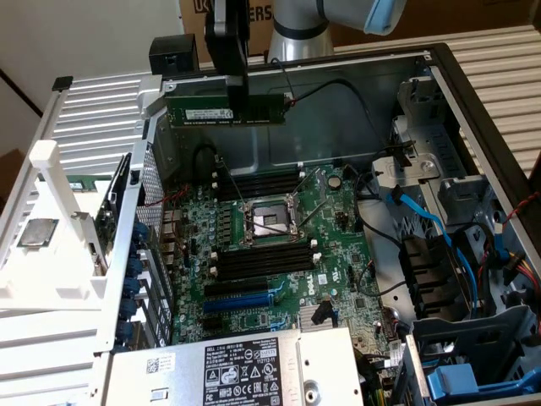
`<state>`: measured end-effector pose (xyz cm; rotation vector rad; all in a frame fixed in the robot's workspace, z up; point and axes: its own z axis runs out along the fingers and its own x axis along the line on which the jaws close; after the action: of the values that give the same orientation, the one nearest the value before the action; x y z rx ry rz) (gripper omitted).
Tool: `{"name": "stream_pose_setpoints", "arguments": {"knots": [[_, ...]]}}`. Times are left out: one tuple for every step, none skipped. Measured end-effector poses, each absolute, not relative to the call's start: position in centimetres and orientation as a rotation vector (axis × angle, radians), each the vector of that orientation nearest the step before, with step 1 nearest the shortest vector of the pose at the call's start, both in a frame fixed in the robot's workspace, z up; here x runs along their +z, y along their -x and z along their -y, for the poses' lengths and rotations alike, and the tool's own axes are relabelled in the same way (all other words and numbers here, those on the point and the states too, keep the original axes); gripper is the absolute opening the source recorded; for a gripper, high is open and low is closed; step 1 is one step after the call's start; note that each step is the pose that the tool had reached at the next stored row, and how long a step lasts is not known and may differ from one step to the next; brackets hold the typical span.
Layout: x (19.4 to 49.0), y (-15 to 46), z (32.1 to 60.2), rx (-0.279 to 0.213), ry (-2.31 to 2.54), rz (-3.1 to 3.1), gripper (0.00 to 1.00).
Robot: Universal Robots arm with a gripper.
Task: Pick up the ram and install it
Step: 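Pick up the ram and move it above insertion slot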
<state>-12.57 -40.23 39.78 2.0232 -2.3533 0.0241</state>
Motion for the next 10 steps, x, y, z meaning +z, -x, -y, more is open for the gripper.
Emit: {"name": "stream_pose_setpoints", "arguments": {"knots": [[39.5, 11.9, 40.2, 0.028, -2.023, 2.351, 0.12], [39.4, 11.6, 40.2, 0.030, -2.024, 2.349, 0.12], [39.3, 11.4, 40.2, 0.031, -2.028, 2.344, 0.12], [39.1, 11.3, 40.2, 0.032, -2.035, 2.338, 0.12], [38.9, 11.2, 40.2, 0.033, -2.044, 2.330, 0.12], [38.7, 11.1, 40.2, 0.034, -2.055, 2.320, 0.12], [38.6, 11.1, 40.2, 0.035, -2.068, 2.308, 0.12], [38.4, 11.0, 40.2, 0.036, -2.082, 2.295, 0.12], [38.2, 11.0, 40.2, 0.037, -2.094, 2.283, 0.12], [38.0, 10.9, 40.2, 0.037, -2.107, 2.272, 0.12]]}}
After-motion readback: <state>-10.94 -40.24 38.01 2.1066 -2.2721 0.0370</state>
